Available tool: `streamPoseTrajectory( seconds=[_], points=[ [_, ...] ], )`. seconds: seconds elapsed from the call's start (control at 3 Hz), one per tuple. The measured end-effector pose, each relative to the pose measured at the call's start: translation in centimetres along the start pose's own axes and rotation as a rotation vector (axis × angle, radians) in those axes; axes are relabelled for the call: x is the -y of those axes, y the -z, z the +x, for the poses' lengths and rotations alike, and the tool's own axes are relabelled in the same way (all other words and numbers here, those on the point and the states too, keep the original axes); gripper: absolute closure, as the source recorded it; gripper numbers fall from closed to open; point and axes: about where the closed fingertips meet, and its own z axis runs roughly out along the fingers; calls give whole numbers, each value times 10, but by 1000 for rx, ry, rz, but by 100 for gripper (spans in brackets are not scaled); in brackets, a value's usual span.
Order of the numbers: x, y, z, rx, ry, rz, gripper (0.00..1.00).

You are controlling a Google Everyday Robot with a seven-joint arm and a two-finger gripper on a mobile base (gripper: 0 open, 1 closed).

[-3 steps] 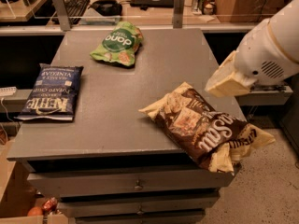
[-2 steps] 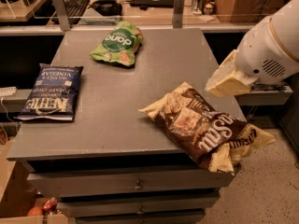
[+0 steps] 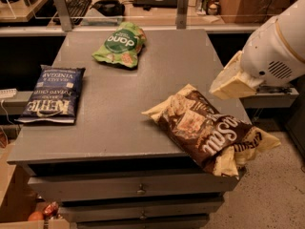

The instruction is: Move brown chip bag near green rice chip bag

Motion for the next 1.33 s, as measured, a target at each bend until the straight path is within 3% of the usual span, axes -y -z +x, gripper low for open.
streamPoseTrajectory(
  seconds=[0.33,1.0,1.33],
  points=[
    [8,-20,-2,3,-37,4,51],
    [14,-44,4,-27,-90,-6,4],
    [14,-52,11,-40,-113,-13,0]
  ],
)
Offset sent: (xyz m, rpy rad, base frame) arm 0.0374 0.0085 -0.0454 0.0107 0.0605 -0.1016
